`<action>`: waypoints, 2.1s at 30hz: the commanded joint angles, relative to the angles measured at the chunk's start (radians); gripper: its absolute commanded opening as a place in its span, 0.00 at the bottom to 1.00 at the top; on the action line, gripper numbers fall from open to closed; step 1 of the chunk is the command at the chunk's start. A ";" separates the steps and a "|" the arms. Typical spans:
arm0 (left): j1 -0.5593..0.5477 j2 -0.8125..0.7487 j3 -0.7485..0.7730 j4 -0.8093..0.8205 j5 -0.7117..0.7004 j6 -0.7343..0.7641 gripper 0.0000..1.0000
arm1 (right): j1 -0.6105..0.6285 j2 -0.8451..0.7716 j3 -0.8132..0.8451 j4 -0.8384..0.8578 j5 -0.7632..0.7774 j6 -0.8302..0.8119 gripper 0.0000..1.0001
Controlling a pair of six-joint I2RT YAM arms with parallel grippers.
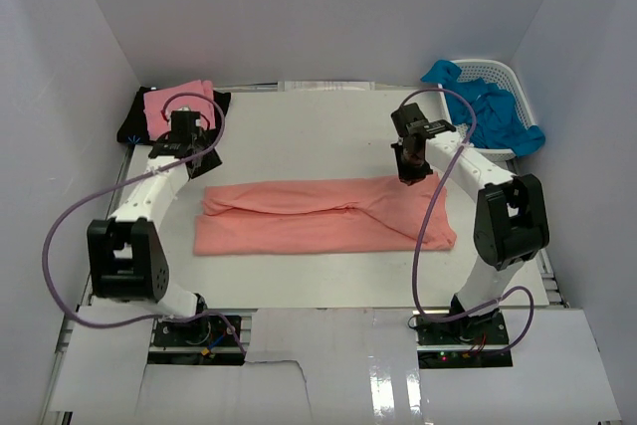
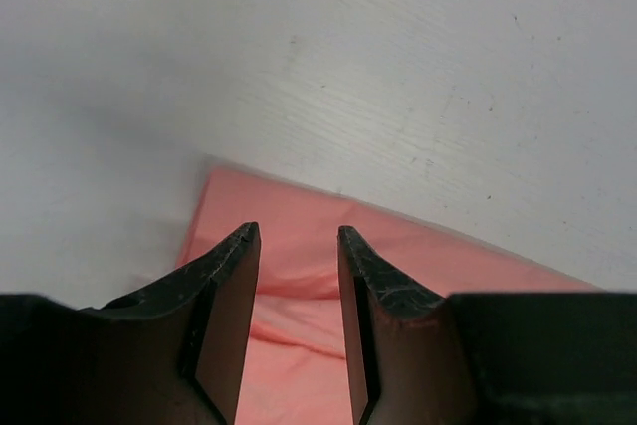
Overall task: Fold and stack the t-shirts
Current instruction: Fold the other side of the tshirt into a rectangle
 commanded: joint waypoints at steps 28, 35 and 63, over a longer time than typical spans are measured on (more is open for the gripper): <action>-0.158 0.287 0.126 0.008 0.157 -0.004 0.27 | -0.038 0.132 -0.058 0.203 -0.099 -0.006 0.08; -0.182 0.235 0.035 0.034 0.158 -0.012 0.25 | -0.047 0.149 -0.070 0.220 -0.113 -0.008 0.08; -0.187 0.707 0.503 -0.090 0.072 0.039 0.23 | -0.154 0.422 0.246 0.225 -0.217 -0.035 0.08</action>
